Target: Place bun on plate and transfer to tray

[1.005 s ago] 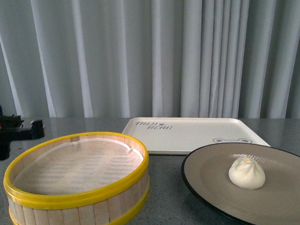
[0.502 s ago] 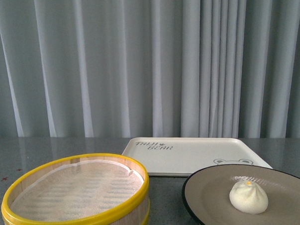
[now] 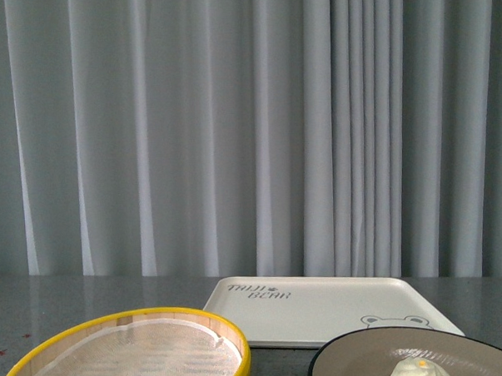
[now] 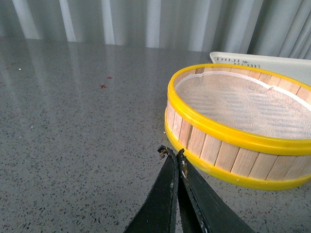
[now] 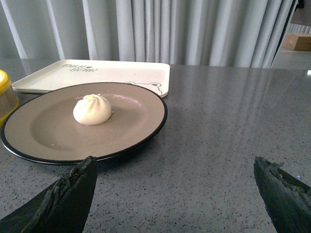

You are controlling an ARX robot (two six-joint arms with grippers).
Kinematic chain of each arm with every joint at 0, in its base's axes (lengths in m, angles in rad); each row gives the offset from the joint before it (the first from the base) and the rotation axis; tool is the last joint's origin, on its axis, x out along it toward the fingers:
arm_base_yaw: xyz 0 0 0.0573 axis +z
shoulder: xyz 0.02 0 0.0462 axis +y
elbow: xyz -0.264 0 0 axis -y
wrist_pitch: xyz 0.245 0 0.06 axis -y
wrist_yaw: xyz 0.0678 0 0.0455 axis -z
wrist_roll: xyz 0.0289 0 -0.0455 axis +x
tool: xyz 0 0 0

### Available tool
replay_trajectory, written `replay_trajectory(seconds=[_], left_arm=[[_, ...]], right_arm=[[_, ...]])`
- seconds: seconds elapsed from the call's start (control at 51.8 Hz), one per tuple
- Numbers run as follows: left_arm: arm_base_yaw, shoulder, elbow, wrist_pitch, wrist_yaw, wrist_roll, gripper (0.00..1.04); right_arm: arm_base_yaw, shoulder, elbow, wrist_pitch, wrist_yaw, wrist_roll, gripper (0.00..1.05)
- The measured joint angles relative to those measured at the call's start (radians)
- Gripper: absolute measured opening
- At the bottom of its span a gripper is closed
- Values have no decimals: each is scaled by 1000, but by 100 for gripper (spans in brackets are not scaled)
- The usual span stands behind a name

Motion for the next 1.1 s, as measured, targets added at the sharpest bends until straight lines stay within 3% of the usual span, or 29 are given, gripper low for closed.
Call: replay_trajectory(seconds=[0.657,1.101], left_arm=[[0,-389,-10,-357,0,0,4],[0,-520,-10,-486,0,0,4]], right_arm=[[0,0,0,0,0,0,96],[0,0,0,0,0,0,96]])
